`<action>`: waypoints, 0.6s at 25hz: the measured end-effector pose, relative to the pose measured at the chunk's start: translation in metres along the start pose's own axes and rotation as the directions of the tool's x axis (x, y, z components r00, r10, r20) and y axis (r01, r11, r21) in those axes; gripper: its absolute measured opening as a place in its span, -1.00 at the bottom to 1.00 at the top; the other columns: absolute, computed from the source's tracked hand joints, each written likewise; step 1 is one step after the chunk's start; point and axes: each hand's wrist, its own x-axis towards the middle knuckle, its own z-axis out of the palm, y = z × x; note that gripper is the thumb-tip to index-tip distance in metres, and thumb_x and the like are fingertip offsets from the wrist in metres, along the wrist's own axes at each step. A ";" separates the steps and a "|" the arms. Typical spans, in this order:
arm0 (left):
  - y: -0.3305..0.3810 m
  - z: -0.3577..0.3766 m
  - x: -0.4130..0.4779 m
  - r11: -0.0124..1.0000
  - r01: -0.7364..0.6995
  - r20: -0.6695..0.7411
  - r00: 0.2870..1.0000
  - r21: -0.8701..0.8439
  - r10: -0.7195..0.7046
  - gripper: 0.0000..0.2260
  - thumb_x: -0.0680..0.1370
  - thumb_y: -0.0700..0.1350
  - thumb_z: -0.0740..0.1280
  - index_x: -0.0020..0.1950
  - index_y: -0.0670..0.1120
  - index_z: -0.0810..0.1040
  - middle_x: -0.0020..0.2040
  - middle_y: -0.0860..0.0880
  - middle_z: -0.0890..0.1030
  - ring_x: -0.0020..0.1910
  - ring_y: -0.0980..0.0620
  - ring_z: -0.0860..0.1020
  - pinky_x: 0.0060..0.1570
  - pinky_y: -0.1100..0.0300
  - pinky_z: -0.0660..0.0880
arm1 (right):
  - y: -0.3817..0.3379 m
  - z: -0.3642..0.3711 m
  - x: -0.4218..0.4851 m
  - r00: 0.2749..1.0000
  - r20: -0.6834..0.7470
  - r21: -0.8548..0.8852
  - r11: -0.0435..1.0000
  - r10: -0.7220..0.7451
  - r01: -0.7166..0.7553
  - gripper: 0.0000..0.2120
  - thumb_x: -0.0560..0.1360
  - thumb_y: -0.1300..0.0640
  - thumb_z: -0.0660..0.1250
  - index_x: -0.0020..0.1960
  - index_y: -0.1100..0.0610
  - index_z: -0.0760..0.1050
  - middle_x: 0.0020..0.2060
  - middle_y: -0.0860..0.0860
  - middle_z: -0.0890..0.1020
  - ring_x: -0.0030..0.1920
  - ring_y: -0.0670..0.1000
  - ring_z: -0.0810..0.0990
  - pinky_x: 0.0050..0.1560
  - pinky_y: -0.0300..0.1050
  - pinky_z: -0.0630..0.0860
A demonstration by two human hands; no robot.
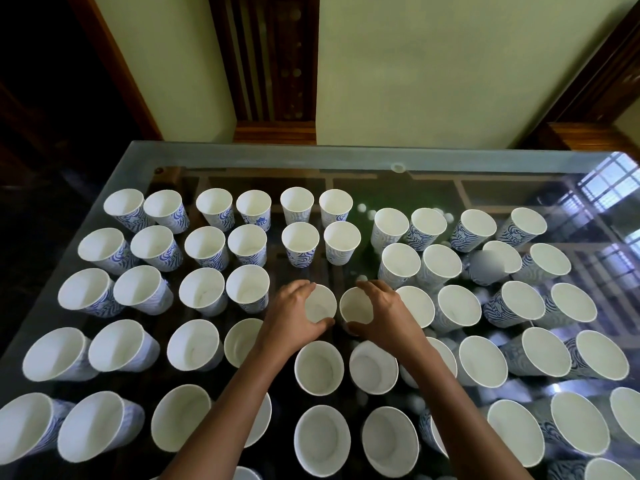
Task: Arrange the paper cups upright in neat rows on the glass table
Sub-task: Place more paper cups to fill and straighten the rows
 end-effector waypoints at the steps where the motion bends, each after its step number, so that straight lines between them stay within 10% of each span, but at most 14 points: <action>1: 0.000 0.001 0.000 1.000 -0.004 0.005 1.000 0.008 0.004 -0.40 0.30 0.02 0.51 0.29 -0.13 0.47 0.30 -0.07 0.46 0.27 -0.02 0.42 0.27 0.23 0.26 | 0.000 0.001 0.000 1.000 -0.007 0.000 1.000 -0.002 0.002 -0.24 0.29 0.06 0.54 0.40 0.15 0.30 0.31 0.11 0.41 0.25 0.14 0.44 0.20 -0.07 0.40; 15: 0.002 -0.004 -0.024 0.999 -0.038 -0.031 0.999 -0.016 0.037 -0.39 0.31 0.03 0.51 0.30 -0.12 0.46 0.38 -0.08 0.39 0.33 -0.03 0.37 0.30 0.19 0.25 | -0.004 -0.008 -0.017 0.998 -0.068 0.039 0.999 0.000 0.002 -0.22 0.30 0.01 0.53 0.41 0.14 0.29 0.36 0.13 0.39 0.31 0.15 0.40 0.29 0.00 0.38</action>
